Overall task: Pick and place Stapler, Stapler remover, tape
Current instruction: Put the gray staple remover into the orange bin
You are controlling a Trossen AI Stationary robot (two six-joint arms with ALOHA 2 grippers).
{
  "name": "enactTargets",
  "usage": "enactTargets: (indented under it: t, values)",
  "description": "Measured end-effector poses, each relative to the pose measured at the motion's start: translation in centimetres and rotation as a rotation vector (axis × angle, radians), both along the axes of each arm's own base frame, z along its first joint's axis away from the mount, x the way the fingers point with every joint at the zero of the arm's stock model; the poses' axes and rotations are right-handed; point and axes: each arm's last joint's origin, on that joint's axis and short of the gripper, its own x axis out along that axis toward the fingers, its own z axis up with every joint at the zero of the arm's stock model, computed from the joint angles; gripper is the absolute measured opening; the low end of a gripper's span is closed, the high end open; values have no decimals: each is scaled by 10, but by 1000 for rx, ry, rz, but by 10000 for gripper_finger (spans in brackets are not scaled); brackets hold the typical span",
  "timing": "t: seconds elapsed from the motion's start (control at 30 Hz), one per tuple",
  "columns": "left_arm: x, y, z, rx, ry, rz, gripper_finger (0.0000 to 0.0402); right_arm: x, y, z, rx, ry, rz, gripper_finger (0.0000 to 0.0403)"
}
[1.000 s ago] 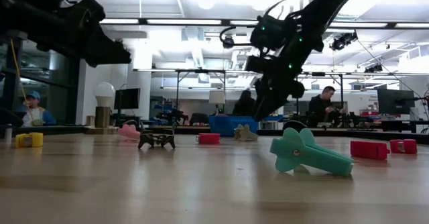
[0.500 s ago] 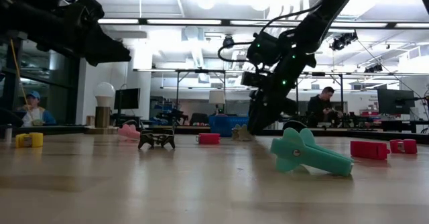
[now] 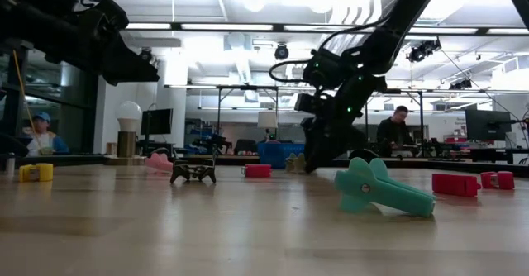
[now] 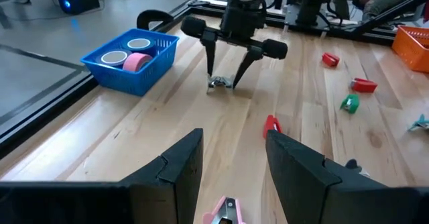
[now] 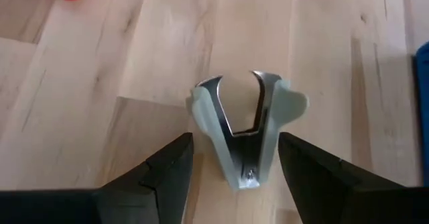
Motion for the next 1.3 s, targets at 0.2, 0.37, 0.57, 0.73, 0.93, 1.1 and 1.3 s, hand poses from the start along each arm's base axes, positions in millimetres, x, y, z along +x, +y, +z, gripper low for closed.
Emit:
enactTargets:
  t: [0.2, 0.37, 0.57, 0.73, 0.93, 1.1, 1.3]
  values:
    - [0, 0, 0, -2, -1, 0, 160, 4, 1, 2, 47, -67, 49, 196]
    - [0, 0, 0, -11, -4, 2, 160, 4, 2, 1, 62, -63, 58, 164]
    - [0, 0, 0, -14, -5, 2, 160, 3, 2, 0, 56, -50, 73, 121]
    - [0, 0, 0, -25, -6, 5, 160, 3, 2, 1, 54, -51, 76, 99]
    - [0, 0, 0, -29, -7, 6, 160, 3, 2, 0, 63, -49, 64, 87]
    - [0, 0, 0, -29, -7, 6, 160, 3, 2, 1, 90, -51, 28, 74]
    - [0, 0, 0, -47, -12, 11, 160, 1, 2, 5, 96, -38, -36, 72]
